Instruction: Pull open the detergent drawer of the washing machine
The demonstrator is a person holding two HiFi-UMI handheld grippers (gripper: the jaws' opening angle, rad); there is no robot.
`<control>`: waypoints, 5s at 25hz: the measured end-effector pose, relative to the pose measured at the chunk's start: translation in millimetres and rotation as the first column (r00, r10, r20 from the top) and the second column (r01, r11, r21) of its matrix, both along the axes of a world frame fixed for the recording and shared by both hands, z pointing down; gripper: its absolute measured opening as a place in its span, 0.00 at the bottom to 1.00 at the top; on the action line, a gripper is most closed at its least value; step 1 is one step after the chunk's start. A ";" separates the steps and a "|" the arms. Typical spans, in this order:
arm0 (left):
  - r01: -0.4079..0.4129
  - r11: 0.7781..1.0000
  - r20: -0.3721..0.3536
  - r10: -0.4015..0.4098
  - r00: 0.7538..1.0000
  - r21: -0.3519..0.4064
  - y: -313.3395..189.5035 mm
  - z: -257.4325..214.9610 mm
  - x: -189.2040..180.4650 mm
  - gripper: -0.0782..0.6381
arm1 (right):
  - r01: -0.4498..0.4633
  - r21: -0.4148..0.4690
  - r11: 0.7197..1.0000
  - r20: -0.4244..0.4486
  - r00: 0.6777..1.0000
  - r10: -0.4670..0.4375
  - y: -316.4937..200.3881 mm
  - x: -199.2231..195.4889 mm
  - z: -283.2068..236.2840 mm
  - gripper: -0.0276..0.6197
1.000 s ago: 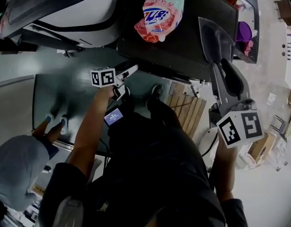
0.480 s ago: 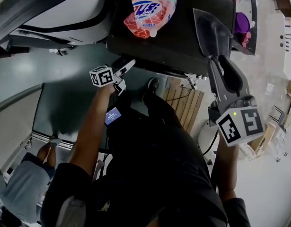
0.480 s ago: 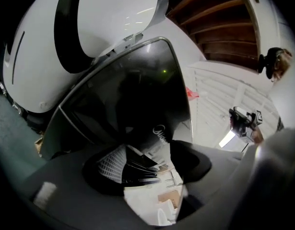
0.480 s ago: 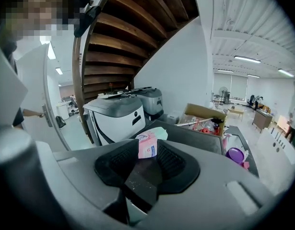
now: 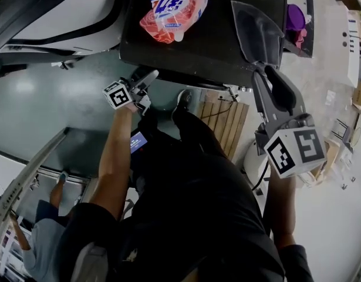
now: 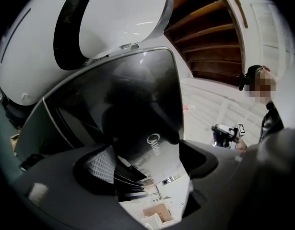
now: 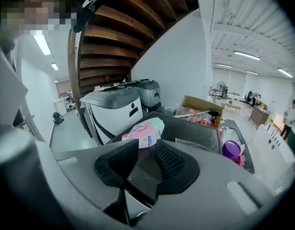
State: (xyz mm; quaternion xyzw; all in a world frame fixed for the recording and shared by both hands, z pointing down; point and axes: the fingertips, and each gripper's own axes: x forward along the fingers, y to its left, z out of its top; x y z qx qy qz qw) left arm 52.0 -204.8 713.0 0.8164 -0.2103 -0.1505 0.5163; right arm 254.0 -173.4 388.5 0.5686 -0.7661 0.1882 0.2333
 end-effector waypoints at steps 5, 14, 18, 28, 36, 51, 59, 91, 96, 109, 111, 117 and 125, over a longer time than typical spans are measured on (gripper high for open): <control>-0.019 0.999 -0.034 0.017 0.999 -0.045 1.8 1.6 -2.4 0.71 | 0.000 -0.019 1.000 0.001 1.000 0.000 3.9 -3.7 7.3 0.21; -0.075 0.994 -0.026 0.074 0.997 -0.075 54.9 1.3 -20.5 0.64 | -0.035 -0.041 0.999 -0.005 0.999 0.035 11.7 2.7 14.1 0.21; -0.096 0.990 -0.050 0.092 0.995 -0.103 84.7 -2.1 -28.6 0.64 | -0.021 -0.044 0.999 0.010 1.000 0.022 8.9 -8.9 17.5 0.21; -0.015 0.986 -0.186 -0.016 0.982 -0.167 131.5 -9.5 -48.4 0.62 | 0.034 -0.104 0.994 0.039 0.999 -0.030 8.4 -57.9 55.7 0.21; -0.061 0.990 -0.191 0.035 0.981 -0.128 145.7 -9.1 -51.9 0.59 | 0.066 -0.110 0.992 0.042 0.997 -0.062 24.2 -100.9 65.2 0.21; -0.097 0.985 -0.035 0.093 0.995 -0.140 157.2 0.2 -86.7 0.59 | 0.053 -0.008 0.999 0.052 0.997 -0.052 36.7 -110.0 28.5 0.21; -0.114 0.993 0.094 0.118 0.989 -0.042 139.8 -24.0 -129.3 0.59 | 0.072 0.051 0.996 0.085 0.993 -0.077 31.6 -128.0 7.9 0.21; -0.094 0.819 0.570 -0.308 0.762 0.566 44.4 -286.8 -209.3 0.59 | -0.038 0.351 0.935 0.144 0.990 -0.014 47.7 -97.7 -103.1 0.21; -0.053 0.753 0.559 -0.437 0.705 0.656 30.6 -347.6 -213.6 0.57 | -0.036 0.403 0.915 0.120 0.993 -0.014 53.0 -90.3 -118.6 0.21; -0.209 0.495 0.522 -0.666 0.532 0.844 34.9 -455.9 -190.2 0.56 | -0.024 0.459 0.888 0.035 0.999 0.008 54.9 -82.8 -133.2 0.21; -0.211 0.515 0.540 -0.654 0.530 0.831 37.7 -456.7 -184.8 0.56 | -0.023 0.457 0.889 0.035 0.999 0.008 53.8 -83.1 -132.7 0.21; -0.207 0.528 0.546 -0.642 0.538 0.824 38.3 -456.3 -184.2 0.56 | -0.019 0.447 0.894 0.033 0.999 0.005 49.2 -84.0 -129.8 0.21; -0.205 0.528 0.545 -0.641 0.540 0.824 40.1 -455.8 -184.7 0.56 | -0.015 0.438 0.899 0.032 0.999 0.002 46.2 -86.3 -127.3 0.21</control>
